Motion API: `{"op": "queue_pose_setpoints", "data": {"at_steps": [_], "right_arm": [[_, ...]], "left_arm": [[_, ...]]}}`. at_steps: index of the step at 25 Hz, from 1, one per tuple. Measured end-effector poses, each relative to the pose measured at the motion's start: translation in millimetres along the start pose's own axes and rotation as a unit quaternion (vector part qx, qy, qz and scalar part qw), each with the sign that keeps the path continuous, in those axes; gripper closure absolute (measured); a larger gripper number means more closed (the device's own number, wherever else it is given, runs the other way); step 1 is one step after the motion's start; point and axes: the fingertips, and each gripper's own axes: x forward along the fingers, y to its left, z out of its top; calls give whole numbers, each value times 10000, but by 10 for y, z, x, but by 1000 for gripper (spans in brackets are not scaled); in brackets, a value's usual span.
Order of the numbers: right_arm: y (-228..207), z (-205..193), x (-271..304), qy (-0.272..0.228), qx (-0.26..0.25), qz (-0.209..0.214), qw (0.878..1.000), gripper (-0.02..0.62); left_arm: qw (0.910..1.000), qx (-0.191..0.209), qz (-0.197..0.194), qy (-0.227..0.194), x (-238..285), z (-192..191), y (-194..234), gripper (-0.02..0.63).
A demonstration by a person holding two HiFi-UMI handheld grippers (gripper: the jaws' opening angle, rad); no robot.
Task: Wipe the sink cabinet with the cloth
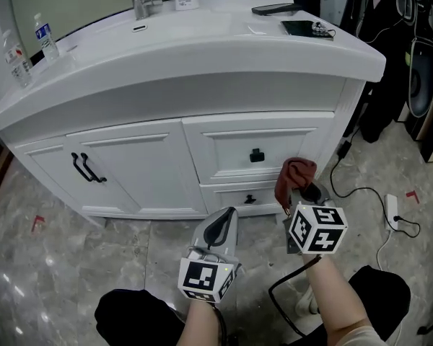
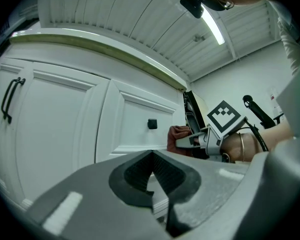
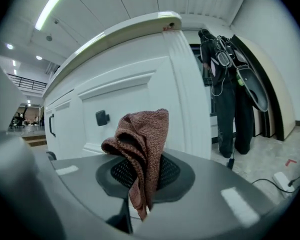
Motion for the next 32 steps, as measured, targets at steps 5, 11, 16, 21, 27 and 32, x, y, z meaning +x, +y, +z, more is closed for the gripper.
{"op": "queue_pose_setpoints", "data": {"at_steps": [5, 11, 16, 21, 27, 32], "right_arm": [[852, -225, 269, 178, -238, 808, 9963, 516], [1685, -333, 526, 388, -552, 1565, 9854, 515], [1997, -367, 657, 421, -606, 1901, 9790, 515], [1902, -372, 638, 432, -579, 1936, 9784, 514], [1663, -307, 593, 423, -494, 1732, 9827, 515], [1325, -233, 518, 443, -408, 1373, 9887, 513]], "left_arm": [[9984, 328, 397, 236, -140, -121, 290, 605], [9984, 88, 518, 223, -280, -163, 523, 605], [9976, 53, 661, 209, -384, -171, 676, 605], [9977, 71, 643, 207, -399, -176, 704, 605], [9978, 43, 620, 209, -351, -182, 687, 605], [9985, 16, 514, 196, -263, -194, 585, 605]]}}
